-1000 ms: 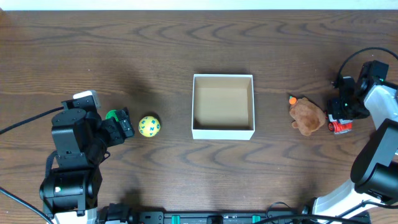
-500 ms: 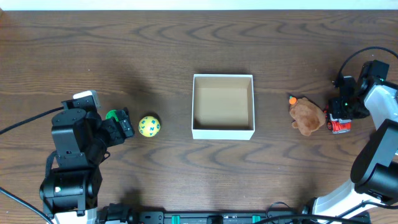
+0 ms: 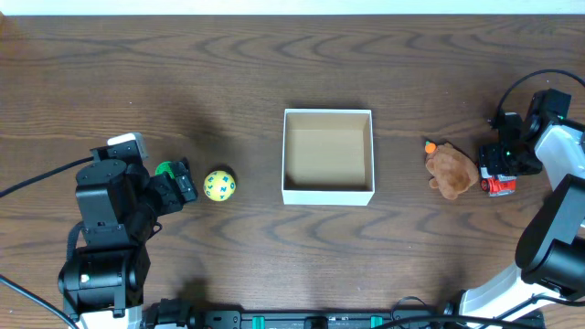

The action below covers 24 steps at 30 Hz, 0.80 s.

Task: Pack container
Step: 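Lower the right gripper over the red fire truck and grasp it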

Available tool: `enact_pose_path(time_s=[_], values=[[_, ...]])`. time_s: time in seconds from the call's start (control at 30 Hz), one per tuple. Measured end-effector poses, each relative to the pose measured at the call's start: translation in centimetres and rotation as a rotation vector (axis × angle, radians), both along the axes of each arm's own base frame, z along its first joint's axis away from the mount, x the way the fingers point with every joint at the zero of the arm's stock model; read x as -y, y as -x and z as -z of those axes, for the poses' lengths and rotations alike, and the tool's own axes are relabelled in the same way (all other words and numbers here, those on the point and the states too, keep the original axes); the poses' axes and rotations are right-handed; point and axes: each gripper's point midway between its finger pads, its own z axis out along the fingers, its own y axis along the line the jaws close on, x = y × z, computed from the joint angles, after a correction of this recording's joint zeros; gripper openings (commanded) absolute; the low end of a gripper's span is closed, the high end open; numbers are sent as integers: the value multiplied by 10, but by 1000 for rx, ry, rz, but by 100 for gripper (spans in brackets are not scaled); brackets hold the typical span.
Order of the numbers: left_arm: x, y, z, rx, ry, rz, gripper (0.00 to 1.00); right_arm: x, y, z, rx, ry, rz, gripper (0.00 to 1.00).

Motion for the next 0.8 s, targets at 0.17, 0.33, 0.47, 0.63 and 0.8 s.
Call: enact_pose_path(time_s=[0.17,0.33,0.47,0.63,0.8], values=[[0,0,0,0,0,0,98,-1,1,0,-6,-3,0,69],[0,0,0,0,0,0,98,-1,2,0,-10,-5,0,66],[0,0,0,0,0,0,98,-2,4,1,-15,-7,0,65],[0,0,0,0,0,0,98,-2,4,1,-17,-8,0,62],[0,0,0,0,0,0,98,-2,4,1,-18,-8,0,62]])
